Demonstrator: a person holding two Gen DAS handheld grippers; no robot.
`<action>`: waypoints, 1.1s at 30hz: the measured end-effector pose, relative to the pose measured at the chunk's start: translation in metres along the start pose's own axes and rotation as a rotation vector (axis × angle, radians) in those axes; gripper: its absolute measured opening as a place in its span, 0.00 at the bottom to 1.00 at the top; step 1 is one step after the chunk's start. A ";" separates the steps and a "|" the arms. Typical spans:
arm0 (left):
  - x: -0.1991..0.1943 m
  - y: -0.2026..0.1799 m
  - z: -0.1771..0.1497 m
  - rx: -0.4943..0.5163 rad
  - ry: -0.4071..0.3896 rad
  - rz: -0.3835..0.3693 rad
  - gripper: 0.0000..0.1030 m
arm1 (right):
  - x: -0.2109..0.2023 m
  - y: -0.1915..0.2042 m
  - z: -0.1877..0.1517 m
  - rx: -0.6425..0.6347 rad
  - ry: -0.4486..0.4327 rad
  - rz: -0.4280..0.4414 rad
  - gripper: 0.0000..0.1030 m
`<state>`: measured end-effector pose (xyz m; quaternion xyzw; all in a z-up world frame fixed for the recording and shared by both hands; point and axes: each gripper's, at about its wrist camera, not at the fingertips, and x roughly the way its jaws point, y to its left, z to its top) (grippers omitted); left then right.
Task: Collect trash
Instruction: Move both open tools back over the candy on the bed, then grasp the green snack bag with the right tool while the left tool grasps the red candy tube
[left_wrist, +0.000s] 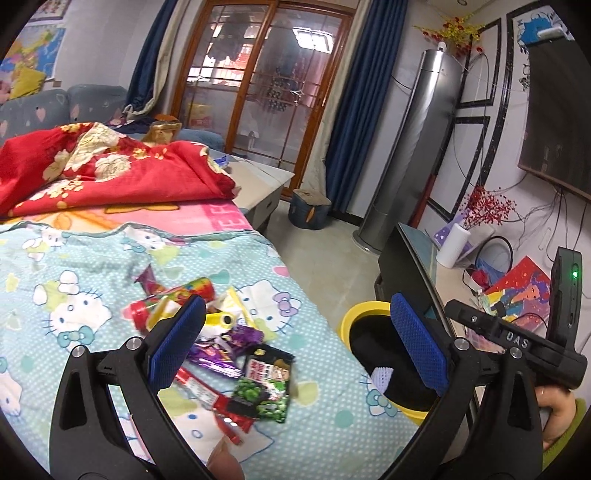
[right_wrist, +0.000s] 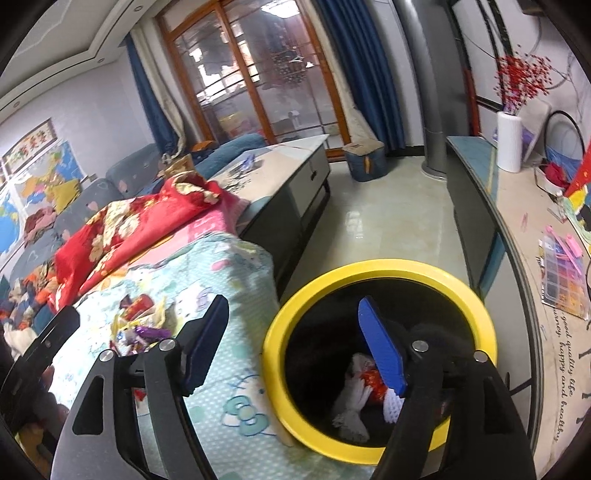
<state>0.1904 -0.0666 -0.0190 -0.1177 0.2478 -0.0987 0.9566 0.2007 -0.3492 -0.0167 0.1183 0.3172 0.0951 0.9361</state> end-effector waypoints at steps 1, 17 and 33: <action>-0.001 0.003 0.000 -0.004 -0.002 0.004 0.89 | 0.001 0.004 -0.001 -0.007 0.002 0.005 0.70; -0.020 0.069 0.014 -0.107 -0.049 0.105 0.89 | 0.010 0.074 -0.024 -0.127 0.061 0.107 0.71; -0.010 0.146 0.012 -0.204 0.022 0.214 0.89 | 0.035 0.119 -0.047 -0.200 0.146 0.145 0.71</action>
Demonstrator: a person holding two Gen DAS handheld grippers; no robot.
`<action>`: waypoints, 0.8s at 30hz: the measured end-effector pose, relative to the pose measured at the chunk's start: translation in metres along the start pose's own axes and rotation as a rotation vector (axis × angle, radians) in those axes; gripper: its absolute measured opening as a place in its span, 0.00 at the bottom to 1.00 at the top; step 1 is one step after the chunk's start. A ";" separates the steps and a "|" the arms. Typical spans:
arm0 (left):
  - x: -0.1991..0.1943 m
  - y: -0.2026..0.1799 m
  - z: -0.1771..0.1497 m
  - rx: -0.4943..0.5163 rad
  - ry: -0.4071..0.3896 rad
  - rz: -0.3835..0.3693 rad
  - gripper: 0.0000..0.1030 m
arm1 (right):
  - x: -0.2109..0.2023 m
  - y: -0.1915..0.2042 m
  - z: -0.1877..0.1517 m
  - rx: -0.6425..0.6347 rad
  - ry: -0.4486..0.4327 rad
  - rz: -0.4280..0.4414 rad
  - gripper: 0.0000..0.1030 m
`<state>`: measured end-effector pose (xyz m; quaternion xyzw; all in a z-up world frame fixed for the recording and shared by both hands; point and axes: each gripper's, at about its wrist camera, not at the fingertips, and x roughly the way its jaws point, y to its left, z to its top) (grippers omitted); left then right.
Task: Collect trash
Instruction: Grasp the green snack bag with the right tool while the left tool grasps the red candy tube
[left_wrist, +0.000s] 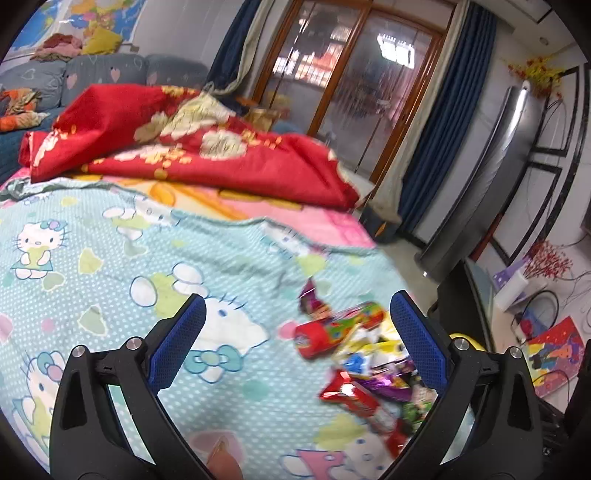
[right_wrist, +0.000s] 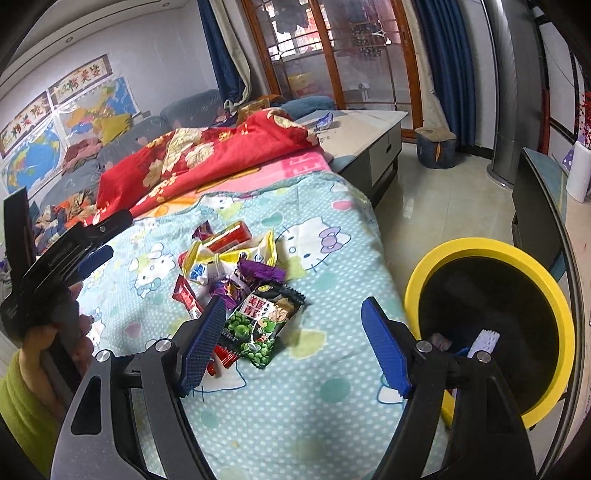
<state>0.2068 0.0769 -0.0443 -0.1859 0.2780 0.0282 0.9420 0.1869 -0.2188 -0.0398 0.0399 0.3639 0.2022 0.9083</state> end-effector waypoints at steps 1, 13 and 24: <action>0.005 0.004 0.001 0.001 0.011 0.001 0.87 | 0.003 0.000 0.000 0.004 0.007 -0.001 0.70; 0.063 -0.015 0.018 0.208 0.214 -0.065 0.36 | 0.035 -0.004 -0.003 0.059 0.100 0.040 0.42; 0.104 -0.052 0.009 0.419 0.348 -0.144 0.29 | 0.056 0.001 -0.004 0.068 0.153 0.066 0.37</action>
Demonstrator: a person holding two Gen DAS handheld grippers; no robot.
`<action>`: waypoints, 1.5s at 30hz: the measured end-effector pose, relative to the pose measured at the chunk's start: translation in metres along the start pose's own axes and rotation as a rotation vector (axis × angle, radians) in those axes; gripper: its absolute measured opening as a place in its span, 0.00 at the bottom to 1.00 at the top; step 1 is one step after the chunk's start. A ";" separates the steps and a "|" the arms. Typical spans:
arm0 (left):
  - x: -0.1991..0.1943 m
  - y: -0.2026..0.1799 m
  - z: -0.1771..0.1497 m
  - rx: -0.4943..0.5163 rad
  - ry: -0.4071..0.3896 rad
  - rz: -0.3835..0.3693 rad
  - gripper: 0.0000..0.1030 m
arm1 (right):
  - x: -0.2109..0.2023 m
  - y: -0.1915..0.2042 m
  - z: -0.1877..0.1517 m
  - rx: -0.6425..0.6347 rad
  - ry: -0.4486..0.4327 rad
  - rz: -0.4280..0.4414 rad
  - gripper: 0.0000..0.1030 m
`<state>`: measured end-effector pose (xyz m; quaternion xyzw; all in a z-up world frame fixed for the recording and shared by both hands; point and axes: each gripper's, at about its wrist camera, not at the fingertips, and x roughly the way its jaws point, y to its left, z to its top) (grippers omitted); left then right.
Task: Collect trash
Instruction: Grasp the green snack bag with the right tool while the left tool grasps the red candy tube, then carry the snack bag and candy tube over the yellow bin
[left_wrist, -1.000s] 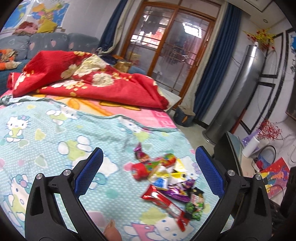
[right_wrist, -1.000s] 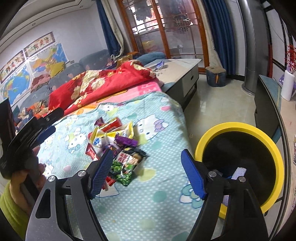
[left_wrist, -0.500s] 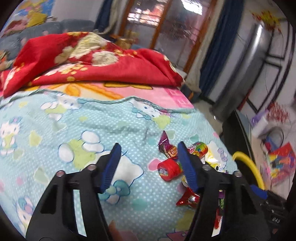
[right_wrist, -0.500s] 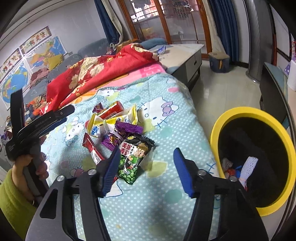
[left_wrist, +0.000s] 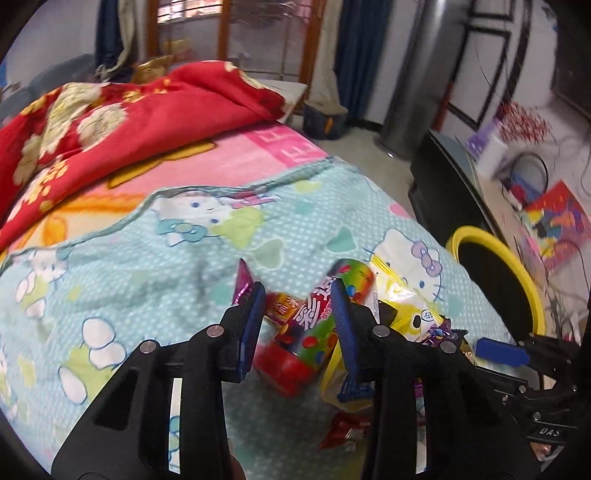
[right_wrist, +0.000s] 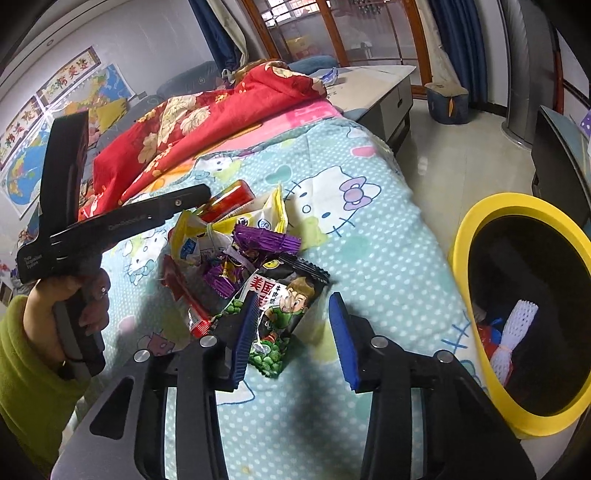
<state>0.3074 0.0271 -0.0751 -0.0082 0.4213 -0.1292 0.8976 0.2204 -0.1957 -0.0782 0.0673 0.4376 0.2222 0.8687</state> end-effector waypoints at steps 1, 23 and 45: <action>0.000 -0.002 0.000 0.009 0.008 -0.012 0.29 | 0.001 0.000 0.000 0.002 0.003 0.002 0.37; 0.014 -0.004 -0.008 0.006 0.111 -0.038 0.38 | 0.007 -0.001 -0.009 0.001 0.016 0.038 0.22; -0.025 -0.001 -0.024 -0.060 0.014 -0.022 0.29 | -0.015 0.005 -0.013 -0.014 -0.032 0.042 0.05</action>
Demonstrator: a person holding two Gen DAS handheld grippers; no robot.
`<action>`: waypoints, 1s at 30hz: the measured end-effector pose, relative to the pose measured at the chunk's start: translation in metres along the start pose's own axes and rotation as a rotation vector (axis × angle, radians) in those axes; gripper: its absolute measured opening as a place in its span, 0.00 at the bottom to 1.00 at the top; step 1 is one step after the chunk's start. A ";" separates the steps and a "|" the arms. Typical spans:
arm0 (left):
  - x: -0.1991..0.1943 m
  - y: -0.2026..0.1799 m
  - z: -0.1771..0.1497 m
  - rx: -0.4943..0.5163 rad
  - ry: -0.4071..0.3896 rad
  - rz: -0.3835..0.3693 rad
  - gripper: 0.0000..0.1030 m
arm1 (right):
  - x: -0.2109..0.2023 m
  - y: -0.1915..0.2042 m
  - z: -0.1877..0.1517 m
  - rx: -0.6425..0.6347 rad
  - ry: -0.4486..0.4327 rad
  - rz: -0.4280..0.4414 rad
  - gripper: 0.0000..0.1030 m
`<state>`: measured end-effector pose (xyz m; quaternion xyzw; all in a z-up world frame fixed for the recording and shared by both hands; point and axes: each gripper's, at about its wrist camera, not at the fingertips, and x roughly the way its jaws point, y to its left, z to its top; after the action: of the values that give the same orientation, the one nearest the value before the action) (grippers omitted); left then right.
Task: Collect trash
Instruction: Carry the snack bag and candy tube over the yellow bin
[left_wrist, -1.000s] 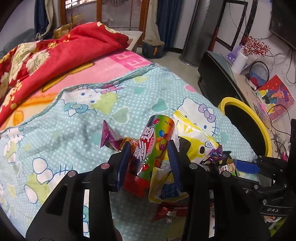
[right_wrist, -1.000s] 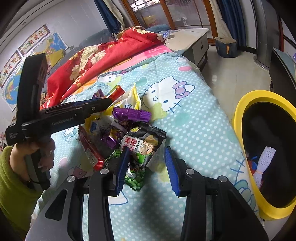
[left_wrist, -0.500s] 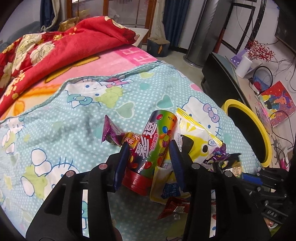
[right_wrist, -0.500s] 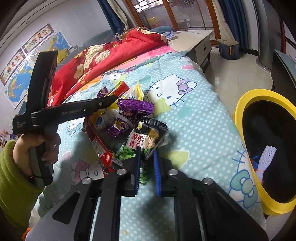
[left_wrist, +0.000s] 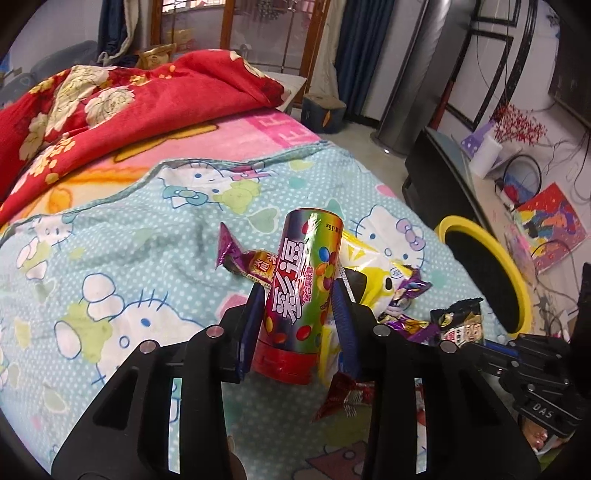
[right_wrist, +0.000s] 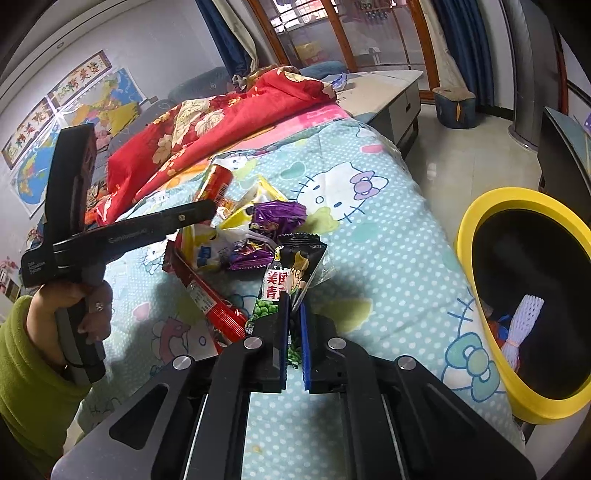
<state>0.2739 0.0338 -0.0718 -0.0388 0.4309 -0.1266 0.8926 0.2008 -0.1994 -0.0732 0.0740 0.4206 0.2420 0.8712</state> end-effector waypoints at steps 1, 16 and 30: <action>-0.003 0.002 0.000 -0.013 -0.008 -0.008 0.29 | -0.001 0.001 0.000 -0.001 -0.001 0.002 0.05; -0.060 0.004 0.004 -0.124 -0.148 -0.106 0.28 | -0.027 0.001 0.008 -0.005 -0.071 -0.013 0.05; -0.079 -0.026 0.005 -0.095 -0.198 -0.145 0.28 | -0.056 -0.015 0.019 0.025 -0.146 -0.031 0.05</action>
<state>0.2253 0.0289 -0.0042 -0.1243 0.3422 -0.1660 0.9165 0.1909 -0.2385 -0.0270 0.0959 0.3598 0.2174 0.9023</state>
